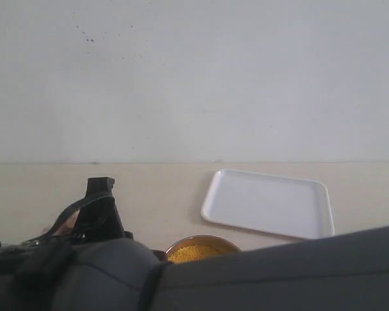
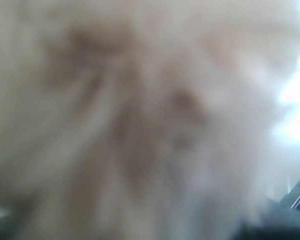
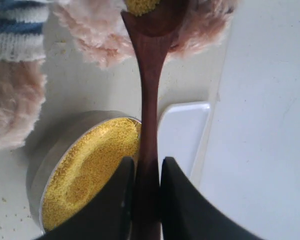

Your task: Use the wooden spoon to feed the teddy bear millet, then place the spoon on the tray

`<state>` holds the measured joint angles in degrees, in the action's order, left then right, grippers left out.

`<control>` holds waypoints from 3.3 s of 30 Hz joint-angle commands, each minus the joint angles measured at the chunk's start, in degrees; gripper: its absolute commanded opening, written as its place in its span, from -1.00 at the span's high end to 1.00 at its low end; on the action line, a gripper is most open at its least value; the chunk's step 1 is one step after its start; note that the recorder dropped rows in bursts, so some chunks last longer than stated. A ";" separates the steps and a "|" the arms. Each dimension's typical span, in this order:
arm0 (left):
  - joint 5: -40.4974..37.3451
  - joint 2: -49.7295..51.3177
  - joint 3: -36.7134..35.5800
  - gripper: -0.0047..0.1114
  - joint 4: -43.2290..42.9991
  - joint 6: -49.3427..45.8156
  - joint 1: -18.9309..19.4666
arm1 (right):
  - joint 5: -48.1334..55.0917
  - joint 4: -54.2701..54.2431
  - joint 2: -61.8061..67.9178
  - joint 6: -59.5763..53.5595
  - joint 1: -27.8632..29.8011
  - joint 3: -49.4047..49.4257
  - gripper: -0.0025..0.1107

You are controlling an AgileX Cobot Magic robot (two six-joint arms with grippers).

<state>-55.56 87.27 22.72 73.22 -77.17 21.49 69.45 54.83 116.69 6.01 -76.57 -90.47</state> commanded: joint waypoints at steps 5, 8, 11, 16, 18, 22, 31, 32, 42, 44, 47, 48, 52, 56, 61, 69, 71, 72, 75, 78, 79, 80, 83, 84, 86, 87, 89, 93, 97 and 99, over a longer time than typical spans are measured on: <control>-1.18 0.08 -0.09 0.85 0.82 -0.42 0.13 | 0.51 3.51 -0.02 1.72 -1.34 1.25 0.91; -1.18 0.08 -0.09 0.85 0.82 -0.42 0.13 | 0.51 3.78 -0.02 1.72 -1.74 1.25 0.91; -1.18 0.08 -0.09 0.85 0.82 -0.42 0.13 | 0.51 4.15 -0.02 1.98 -2.03 1.25 0.91; -1.18 0.08 -0.09 0.85 0.82 -0.42 0.13 | 0.51 6.98 -0.02 2.12 -2.88 1.25 0.91; -1.18 0.08 -0.09 0.85 0.82 -0.42 0.13 | 0.51 8.64 0.46 1.93 -2.88 1.39 0.91; -1.18 0.08 -0.09 0.85 0.82 -0.42 0.13 | 0.51 9.15 0.60 2.04 -3.41 1.39 0.91; -1.18 0.08 -0.09 0.85 0.82 -0.42 0.13 | 0.51 12.64 1.12 2.04 -3.07 1.39 0.91; -1.18 0.08 -0.09 0.85 0.82 -0.42 0.13 | 0.51 12.75 1.12 2.04 -2.80 1.39 0.91; -1.04 0.08 -0.09 0.85 0.82 -0.42 0.13 | 0.51 12.83 2.50 5.56 -2.73 1.39 0.91; -1.15 0.08 -0.09 0.85 0.82 -0.42 0.13 | 0.51 13.26 2.75 5.45 -2.73 1.39 0.91; -1.15 0.08 -0.09 0.85 0.82 -0.42 0.13 | 0.51 13.42 2.51 5.45 -2.73 1.39 0.91; -1.15 0.08 -0.09 0.85 0.82 -0.42 0.13 | 0.51 13.42 2.51 5.45 -2.73 1.39 0.91; -1.15 0.08 -0.09 0.85 0.82 -0.42 0.13 | 0.51 15.31 2.66 5.78 -2.16 5.08 0.91; -1.15 0.08 -0.09 0.85 0.82 -0.42 0.13 | 0.51 16.16 1.21 8.47 -2.70 7.90 0.91; -1.15 0.08 -0.09 0.85 0.82 -0.42 0.13 | 0.51 19.03 1.08 9.52 -2.70 8.02 0.91; -1.15 0.08 -0.09 0.85 0.82 -0.42 0.13 | 0.51 21.05 1.08 10.43 -3.24 8.02 0.91; -1.15 0.08 -0.09 0.85 0.82 -0.42 0.13 | 0.51 21.40 0.53 11.70 -3.68 8.02 0.91; -1.15 0.08 -0.09 0.85 0.82 -0.42 0.13 | 0.51 21.57 0.43 12.94 -3.84 8.02 0.91; -1.15 0.08 -0.09 0.85 0.82 -0.42 0.13 | 0.51 22.61 0.43 12.66 -3.28 8.20 0.91; -1.15 0.08 -0.09 0.85 0.82 -0.42 0.13 | 0.51 24.28 0.43 13.42 -3.28 8.30 0.91; -1.15 0.08 -0.09 0.85 0.82 -0.42 0.13 | 0.51 24.93 0.43 12.44 -3.28 8.66 0.91; -1.15 0.08 -0.09 0.85 0.82 -0.42 0.13 | 0.51 25.63 0.43 11.35 -3.28 8.95 0.91; -1.15 0.08 -0.09 0.85 0.82 -0.42 0.13 | 0.51 25.47 0.43 10.97 -3.42 9.36 0.91; -1.15 0.08 -0.09 0.85 0.82 -0.42 0.13 | 0.51 25.36 0.43 10.97 -3.42 9.36 0.91; -1.15 0.08 -0.09 0.85 0.82 -0.42 0.13 | 0.51 25.48 0.43 10.97 -3.42 9.36 0.91; -1.15 0.08 -0.09 0.85 0.82 -0.42 0.13 | 0.51 25.48 0.18 11.22 -3.42 9.36 0.91; -1.15 0.08 -0.09 0.85 0.82 -0.42 0.13 | 0.51 25.26 -0.65 11.91 -3.30 9.36 0.91; -1.15 0.08 -0.09 0.85 0.82 -0.42 0.13 | 0.51 21.56 -4.79 15.65 -2.25 9.36 0.91; -1.15 0.08 -0.09 0.85 0.82 -0.42 0.13 | 0.51 7.19 -11.14 19.09 0.47 9.36 0.91; -1.15 0.08 -0.09 0.85 0.82 -0.42 0.13 | 0.51 3.17 -14.16 18.97 1.70 10.81 0.91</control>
<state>-55.56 87.27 22.72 73.32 -77.17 21.49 69.64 62.16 105.57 24.48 -76.05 -80.90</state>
